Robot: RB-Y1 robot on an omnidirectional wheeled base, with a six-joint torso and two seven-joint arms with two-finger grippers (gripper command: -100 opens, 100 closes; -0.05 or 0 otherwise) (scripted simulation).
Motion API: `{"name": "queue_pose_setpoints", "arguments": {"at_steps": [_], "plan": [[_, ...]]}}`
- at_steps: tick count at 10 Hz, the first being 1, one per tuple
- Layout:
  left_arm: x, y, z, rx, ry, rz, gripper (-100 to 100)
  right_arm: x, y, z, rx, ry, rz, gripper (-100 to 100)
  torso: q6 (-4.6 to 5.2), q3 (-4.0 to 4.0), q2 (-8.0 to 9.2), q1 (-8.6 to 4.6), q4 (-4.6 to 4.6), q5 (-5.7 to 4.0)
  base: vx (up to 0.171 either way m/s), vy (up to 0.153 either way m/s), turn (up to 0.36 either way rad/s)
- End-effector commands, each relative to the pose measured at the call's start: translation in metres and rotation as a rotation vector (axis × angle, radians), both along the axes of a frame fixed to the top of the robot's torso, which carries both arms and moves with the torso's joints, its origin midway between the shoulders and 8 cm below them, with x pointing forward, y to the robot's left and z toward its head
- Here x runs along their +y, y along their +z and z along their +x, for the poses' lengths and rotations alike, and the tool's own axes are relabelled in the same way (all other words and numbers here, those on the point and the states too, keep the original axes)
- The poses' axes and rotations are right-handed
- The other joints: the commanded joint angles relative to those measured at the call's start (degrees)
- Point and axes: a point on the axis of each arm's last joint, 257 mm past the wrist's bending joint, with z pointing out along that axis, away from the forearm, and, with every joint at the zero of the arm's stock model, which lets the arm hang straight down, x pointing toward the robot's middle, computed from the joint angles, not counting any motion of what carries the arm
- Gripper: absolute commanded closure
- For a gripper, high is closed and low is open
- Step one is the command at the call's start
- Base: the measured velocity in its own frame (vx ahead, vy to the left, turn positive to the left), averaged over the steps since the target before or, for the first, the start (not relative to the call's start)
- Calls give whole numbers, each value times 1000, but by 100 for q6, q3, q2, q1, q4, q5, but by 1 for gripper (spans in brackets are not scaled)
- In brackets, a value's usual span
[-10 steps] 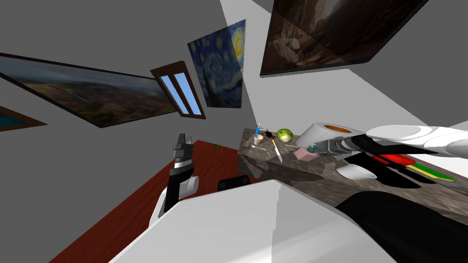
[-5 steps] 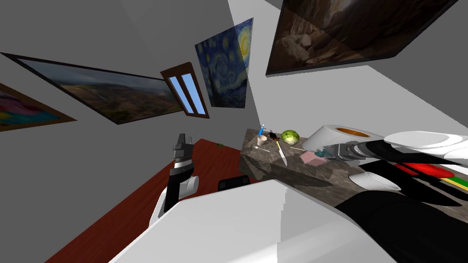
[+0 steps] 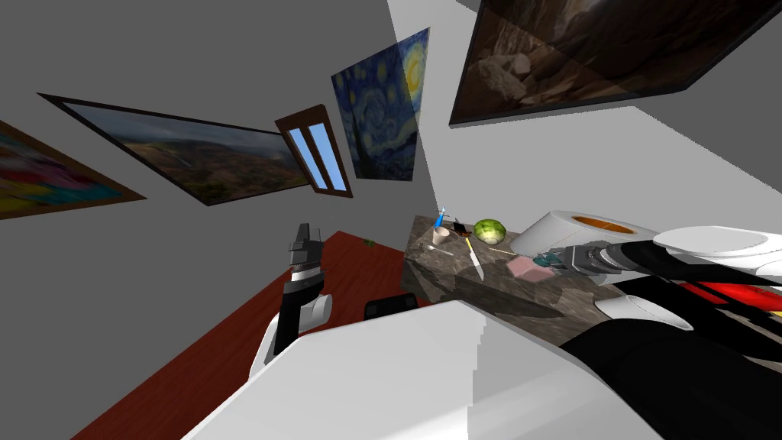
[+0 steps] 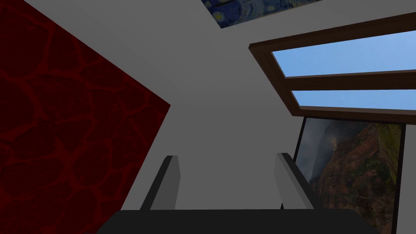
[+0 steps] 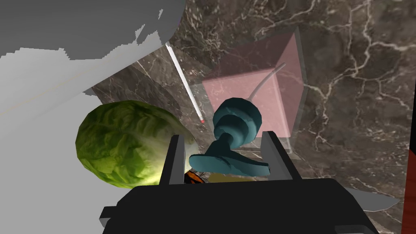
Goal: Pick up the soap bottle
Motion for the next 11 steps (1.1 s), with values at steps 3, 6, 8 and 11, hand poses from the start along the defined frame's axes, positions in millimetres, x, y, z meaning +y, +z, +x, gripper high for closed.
{"name": "queue_pose_setpoints", "arguments": {"at_steps": [3,6,8,11], "plan": [[0,0,0,0,0,0,0,0,0,0,-1,-3,0,100,-5,-1,-1,-3,-1,-2,0,0,0],[0,0,0,0,0,0,0,4,7,15,-4,23,-10,100,-6,-2,-2,-3,-2,-1,-1,-4,-57],[0,0,0,0,0,0,0,8,11,24,-6,37,-13,100,-5,1,3,-5,0,2,-5,-17,-102],[0,0,0,0,0,0,0,18,17,42,-8,63,-16,100,-11,-2,-2,0,-3,3,-2,-9,-63]]}}
